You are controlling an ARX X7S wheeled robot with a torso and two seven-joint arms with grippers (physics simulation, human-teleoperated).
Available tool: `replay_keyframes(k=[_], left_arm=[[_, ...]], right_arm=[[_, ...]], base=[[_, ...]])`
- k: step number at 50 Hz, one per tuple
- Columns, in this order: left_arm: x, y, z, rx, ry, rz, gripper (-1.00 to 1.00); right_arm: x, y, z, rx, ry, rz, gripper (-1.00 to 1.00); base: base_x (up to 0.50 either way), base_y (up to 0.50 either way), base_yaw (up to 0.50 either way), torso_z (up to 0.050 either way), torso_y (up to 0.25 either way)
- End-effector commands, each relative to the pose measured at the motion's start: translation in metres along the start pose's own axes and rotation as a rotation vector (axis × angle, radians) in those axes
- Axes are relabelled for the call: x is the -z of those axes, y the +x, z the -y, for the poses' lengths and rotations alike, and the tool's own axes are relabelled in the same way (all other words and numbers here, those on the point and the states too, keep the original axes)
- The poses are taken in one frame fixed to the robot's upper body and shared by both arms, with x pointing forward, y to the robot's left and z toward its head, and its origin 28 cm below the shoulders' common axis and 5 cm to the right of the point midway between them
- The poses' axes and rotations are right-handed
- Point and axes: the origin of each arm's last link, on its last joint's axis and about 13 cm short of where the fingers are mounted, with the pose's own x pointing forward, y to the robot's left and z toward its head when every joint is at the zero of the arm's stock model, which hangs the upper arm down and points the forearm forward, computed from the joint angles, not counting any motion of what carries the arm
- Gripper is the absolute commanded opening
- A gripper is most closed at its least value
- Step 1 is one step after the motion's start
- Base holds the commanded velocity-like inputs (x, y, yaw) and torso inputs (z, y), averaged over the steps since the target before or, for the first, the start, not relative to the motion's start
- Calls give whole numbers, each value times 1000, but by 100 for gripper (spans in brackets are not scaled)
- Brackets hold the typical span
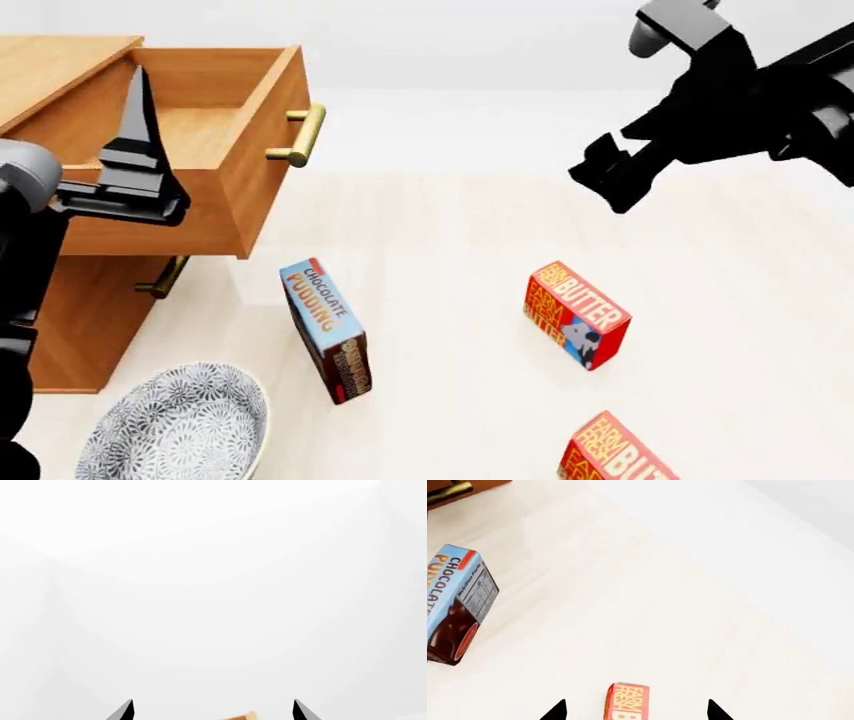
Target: Put the butter at the front in the top drawer of the cabinet and close it.
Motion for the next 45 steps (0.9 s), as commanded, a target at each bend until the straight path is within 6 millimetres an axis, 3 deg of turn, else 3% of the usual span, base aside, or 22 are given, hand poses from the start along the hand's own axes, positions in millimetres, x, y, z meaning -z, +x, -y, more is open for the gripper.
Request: replay_keyframes(k=[1,15,30,45], left_arm=[[4,0,3,18,-22,-7,100],[9,0,5,26,-42,-15,100],[13,0,9,28,-63,-27,100],[13,0,9,30,-75,-31,100]], right_arm=[[9,23,26,-36,56,-149,100],[33,62,32,-53,112,-201,100],[66,98,14,-99,155,-244,100],[86,117,1,-115,177,-278,100]], base=[[0,0,0,0,0],[0,0,0,0,0],[0,0,0,0,0],[0,0,0,0,0]])
